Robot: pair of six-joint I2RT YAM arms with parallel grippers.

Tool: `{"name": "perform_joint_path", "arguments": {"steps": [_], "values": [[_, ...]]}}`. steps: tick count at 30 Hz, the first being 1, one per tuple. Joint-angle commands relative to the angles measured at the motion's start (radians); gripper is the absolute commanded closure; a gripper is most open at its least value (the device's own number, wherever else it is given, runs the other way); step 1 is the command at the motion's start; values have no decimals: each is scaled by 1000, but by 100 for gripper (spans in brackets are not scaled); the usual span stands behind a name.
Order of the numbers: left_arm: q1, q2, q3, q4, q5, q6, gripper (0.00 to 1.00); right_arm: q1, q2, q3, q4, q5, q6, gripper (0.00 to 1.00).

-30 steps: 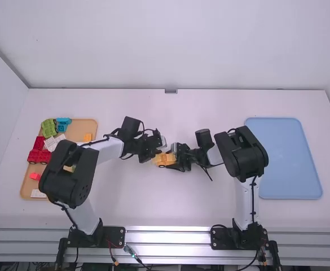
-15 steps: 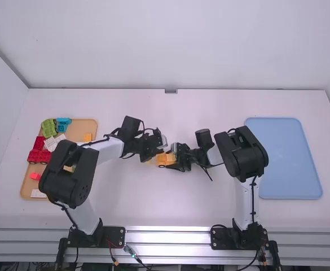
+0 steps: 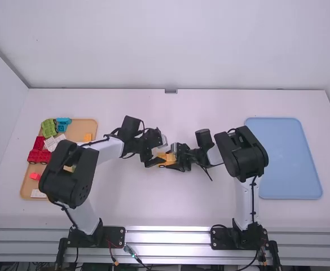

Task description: Assemble lego blocks to make yellow taxi

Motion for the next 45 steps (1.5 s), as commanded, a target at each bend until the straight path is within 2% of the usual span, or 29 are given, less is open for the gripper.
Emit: {"name": "perform_joint_path", "arguments": {"steps": [1,5,7,9,14,17,26,29,32,35,45], "values": [[14,-48,3,-23,2,12,1,-3,13,8,2,-16,1,53],[45,-60,19,-149,-13,160,1,-3,13,8,5,-18,2,53],[84,-60,42,-273,20,286,1,-3,13,8,8,-18,12,53],[116,-58,47,-313,57,346,1,-3,13,8,14,-19,28,52],[249,-14,43,-349,178,508,2,-2,13,8,32,-20,61,50],[286,15,43,-371,196,590,1,-2,13,10,32,-19,62,51],[269,172,58,-248,240,596,0,-2,13,49,-51,-18,56,50],[268,198,60,-216,241,596,3,-2,13,54,-63,-16,51,50],[270,202,59,-217,269,597,21,-2,13,51,-55,-3,51,50],[263,202,54,-209,267,596,33,-2,13,52,-56,14,61,50],[262,203,21,-190,267,596,37,-2,13,52,-55,14,62,50]]}}
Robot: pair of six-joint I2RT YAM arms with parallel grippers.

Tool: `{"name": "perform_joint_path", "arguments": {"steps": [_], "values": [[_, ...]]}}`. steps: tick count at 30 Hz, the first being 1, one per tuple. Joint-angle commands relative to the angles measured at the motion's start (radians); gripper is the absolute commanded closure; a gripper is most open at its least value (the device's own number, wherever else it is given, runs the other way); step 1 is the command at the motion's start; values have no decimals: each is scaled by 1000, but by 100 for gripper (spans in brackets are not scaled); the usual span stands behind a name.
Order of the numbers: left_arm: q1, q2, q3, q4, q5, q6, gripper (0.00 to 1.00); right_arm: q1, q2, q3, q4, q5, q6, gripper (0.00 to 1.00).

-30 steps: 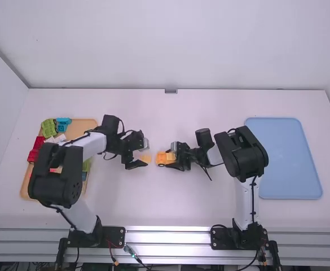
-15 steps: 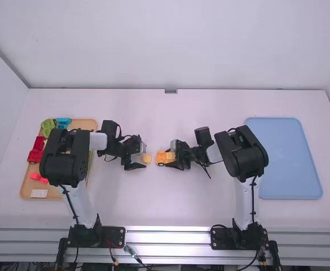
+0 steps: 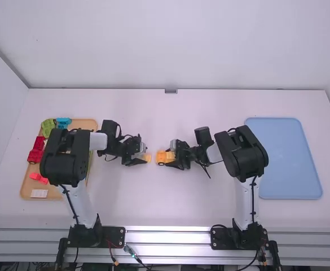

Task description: Assemble lego blocks to make yellow taxi

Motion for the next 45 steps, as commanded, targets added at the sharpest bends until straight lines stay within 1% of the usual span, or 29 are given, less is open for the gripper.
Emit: {"name": "perform_joint_path", "arguments": {"steps": [1,6,7,10,11,12,13,14,18,21,23,25,28,31,34,35,38,42,45], "values": [[-8,10,-26,6,32,14,38,-3,13,13,-2,-4,3,51],[-22,10,-41,11,26,14,41,-2,13,13,-1,-4,3,50],[-31,10,-44,14,5,14,43,-2,13,13,-1,-4,3,50],[-41,10,-43,18,-18,7,45,-2,13,13,-1,-4,3,50],[-42,10,-41,30,-24,-21,48,-2,13,13,-1,-4,3,50],[-39,10,-40,43,-24,-48,53,-2,13,13,-2,-4,3,50],[-39,10,-40,43,-24,-48,53,-2,13,13,-2,-4,3,50],[-41,10,-40,47,-24,-59,56,-2,13,13,-2,-4,3,50],[-40,10,-40,50,-27,-60,57,-3,13,13,-1,-4,3,50],[-37,10,-40,53,-55,-64,59,-3,13,13,-1,-4,3,50],[-44,10,-40,53,-54,-64,66,-3,13,13,-1,-3,3,50],[-45,10,-40,59,-48,-65,68,-3,13,13,-1,-4,3,50],[-46,9,-37,68,-39,-66,68,-3,13,13,-2,-4,3,50],[-47,9,-14,64,-39,-118,68,-3,13,13,-2,-4,3,50],[-47,9,14,39,-39,-152,72,-2,13,13,-2,-4,3,50],[-48,8,32,18,-39,-151,76,-2,13,13,-1,-4,3,50],[-63,-6,50,-5,-40,-153,79,-2,13,13,-2,-4,3,50],[-94,-46,65,21,-57,-238,76,-2,13,13,-2,-3,3,50],[-131,-69,76,19,-100,-275,76,-2,13,13,-2,14,3,50]]}}
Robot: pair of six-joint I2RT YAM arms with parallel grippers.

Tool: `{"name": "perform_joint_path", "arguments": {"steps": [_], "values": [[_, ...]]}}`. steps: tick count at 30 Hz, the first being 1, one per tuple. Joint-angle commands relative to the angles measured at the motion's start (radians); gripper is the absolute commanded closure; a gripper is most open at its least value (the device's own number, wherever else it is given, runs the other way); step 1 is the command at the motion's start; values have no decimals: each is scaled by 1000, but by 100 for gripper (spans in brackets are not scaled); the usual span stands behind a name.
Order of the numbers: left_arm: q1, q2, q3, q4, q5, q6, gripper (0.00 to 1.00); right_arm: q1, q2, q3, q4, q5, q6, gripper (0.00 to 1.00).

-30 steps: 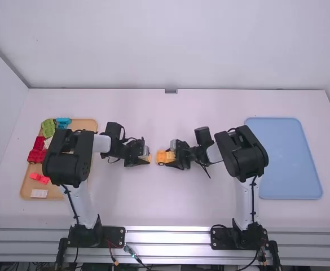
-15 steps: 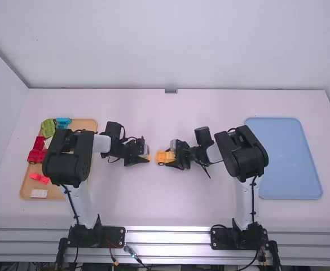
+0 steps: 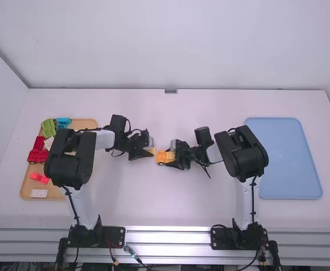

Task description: Assemble lego blocks to make yellow taxi

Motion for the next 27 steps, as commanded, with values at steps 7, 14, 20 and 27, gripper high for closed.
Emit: {"name": "perform_joint_path", "arguments": {"steps": [7,14,20,27], "values": [[-103,-75,18,-7,-21,-56,79,-2,13,12,-12,42,-16,51],[-109,-81,14,-12,31,-88,81,-2,13,11,-35,42,-85,53],[-121,-81,-10,19,73,-89,82,-2,13,0,-13,42,-86,53],[-172,-80,-34,73,-23,-145,84,-2,13,-36,60,68,-80,53]]}}
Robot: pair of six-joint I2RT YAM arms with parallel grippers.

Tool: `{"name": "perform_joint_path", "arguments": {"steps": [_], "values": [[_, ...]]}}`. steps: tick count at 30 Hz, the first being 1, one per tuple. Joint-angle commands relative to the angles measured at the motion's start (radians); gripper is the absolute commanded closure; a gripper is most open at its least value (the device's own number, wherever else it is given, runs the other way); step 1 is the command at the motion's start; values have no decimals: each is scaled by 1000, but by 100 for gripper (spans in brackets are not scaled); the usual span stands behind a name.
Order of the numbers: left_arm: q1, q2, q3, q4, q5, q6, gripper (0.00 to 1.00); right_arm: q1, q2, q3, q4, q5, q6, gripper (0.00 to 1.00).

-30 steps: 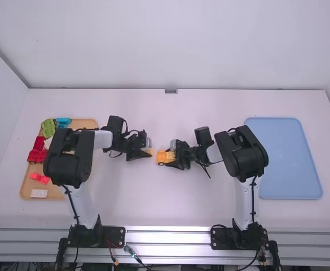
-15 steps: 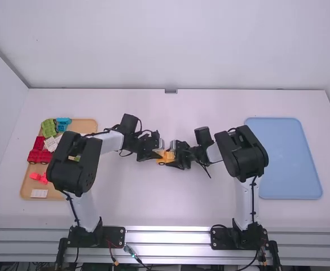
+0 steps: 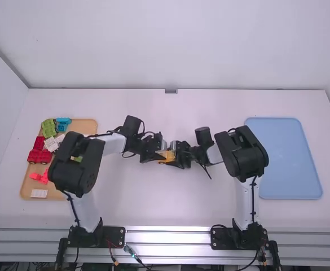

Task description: Assemble lego blocks to make yellow taxi

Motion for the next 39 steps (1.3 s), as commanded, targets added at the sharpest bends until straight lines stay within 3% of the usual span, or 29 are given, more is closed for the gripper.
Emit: {"name": "perform_joint_path", "arguments": {"steps": [1,13,26,39], "values": [[-26,-28,-10,4,-59,-58,84,-2,13,-21,3,35,-12,53],[-14,-33,2,-6,-185,-57,89,-3,13,-21,-9,35,-11,54],[-23,-5,-4,2,-51,2,90,-3,13,-21,-5,31,-4,53],[-29,13,-26,26,-48,0,87,-2,13,-21,-4,1,-3,52]]}}
